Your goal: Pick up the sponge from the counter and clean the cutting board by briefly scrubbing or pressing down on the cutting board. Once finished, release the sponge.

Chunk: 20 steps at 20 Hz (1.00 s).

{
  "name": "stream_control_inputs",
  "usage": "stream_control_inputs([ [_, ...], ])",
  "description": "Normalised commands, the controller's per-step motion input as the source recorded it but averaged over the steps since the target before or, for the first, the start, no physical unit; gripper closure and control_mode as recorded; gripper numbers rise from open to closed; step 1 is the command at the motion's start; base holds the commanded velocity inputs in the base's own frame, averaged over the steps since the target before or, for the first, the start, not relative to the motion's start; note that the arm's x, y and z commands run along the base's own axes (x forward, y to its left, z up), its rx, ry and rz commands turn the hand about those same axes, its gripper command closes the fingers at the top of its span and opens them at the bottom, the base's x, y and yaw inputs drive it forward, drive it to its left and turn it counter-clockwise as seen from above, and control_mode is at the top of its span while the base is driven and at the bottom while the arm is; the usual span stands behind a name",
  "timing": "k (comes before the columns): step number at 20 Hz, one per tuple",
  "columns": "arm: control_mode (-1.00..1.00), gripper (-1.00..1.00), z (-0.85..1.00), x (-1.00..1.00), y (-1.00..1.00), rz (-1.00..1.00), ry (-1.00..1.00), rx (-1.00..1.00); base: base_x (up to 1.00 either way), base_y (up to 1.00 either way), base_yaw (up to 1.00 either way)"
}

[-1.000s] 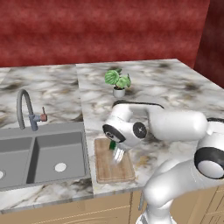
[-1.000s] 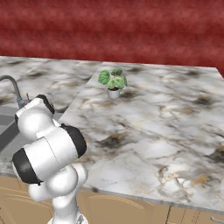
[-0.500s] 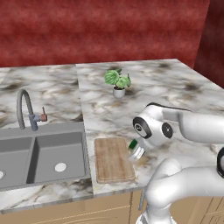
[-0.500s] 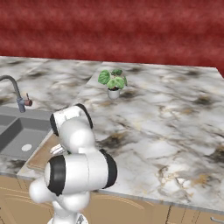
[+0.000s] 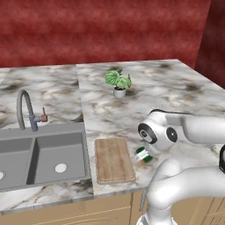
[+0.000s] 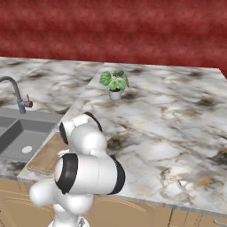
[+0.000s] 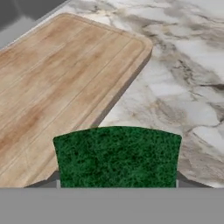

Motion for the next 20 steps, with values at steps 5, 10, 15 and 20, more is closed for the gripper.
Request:
stream_control_inputs([
  [5,-1.00,-1.00,0.22,0.00,-0.43,-0.24,0.16,0.00,0.00,0.00,0.00],
  [10,-1.00,-1.00,0.55,-0.01,-0.26,-0.20,0.02,0.00,0.00,0.00,0.00],
  [15,-1.00,-1.00,0.79,-0.09,-0.27,-0.18,0.00,0.00,0.00,0.00,0.00],
  [20,-1.00,-1.00,0.83,-0.26,-0.23,-0.17,0.00,0.00,0.00,0.00,0.00],
])
